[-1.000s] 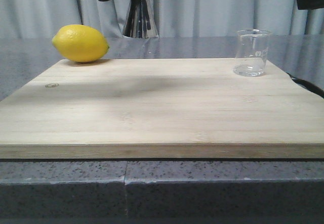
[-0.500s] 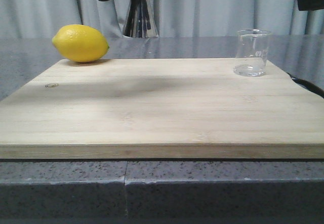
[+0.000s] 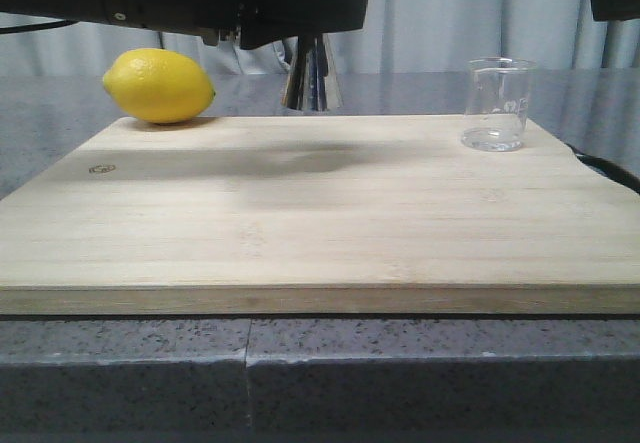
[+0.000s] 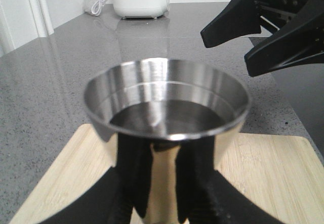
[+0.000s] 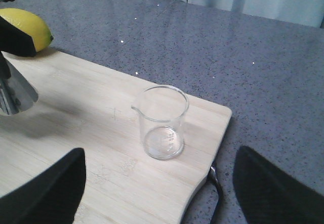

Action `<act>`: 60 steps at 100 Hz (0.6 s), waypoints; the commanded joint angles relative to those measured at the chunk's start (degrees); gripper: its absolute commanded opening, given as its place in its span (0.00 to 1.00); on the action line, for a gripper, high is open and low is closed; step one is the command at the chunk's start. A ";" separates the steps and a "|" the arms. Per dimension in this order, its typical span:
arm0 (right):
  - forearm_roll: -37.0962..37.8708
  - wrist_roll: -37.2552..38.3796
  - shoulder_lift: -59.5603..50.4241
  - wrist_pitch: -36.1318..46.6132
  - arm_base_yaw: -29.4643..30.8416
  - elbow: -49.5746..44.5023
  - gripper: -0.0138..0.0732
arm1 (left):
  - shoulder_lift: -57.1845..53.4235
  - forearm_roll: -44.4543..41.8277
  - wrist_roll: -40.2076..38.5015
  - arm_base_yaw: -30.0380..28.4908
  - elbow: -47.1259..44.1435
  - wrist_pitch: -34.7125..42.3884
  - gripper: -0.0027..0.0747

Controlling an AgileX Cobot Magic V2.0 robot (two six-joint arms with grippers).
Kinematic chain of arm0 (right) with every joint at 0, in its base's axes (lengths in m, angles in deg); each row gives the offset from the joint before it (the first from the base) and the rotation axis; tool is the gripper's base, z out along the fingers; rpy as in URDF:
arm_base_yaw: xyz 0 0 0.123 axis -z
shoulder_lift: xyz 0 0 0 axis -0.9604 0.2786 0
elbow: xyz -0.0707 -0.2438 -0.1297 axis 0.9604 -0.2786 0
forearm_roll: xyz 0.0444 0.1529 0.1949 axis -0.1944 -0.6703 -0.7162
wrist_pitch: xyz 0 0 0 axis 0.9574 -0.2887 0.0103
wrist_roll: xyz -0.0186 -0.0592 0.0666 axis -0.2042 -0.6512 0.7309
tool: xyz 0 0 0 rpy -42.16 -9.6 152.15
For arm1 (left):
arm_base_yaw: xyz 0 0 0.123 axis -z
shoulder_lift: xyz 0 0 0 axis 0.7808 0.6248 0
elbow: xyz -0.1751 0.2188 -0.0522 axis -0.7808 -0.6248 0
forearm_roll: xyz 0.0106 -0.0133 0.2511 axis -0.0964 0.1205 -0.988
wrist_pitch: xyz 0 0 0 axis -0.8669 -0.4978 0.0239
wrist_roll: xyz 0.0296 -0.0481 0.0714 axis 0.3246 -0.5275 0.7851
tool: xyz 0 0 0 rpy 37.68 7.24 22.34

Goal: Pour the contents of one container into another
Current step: 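Lower the jigger onto the board with the left gripper and release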

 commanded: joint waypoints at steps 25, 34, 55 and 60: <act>-0.10 -0.05 -0.77 -1.84 0.03 1.41 0.78 | 0.55 5.31 -0.40 -1.62 1.80 -6.61 0.29; -0.07 -0.05 -0.77 -2.31 0.03 1.41 0.78 | 0.78 5.31 -0.40 -1.62 1.80 -6.61 0.29; 0.05 -0.05 -0.77 -2.31 0.03 1.41 0.78 | 2.23 5.31 -0.40 -1.62 1.80 -6.63 0.29; 0.05 -0.05 -0.77 -2.35 0.03 1.41 0.78 | 2.71 5.31 -0.40 -1.62 1.80 -6.63 0.29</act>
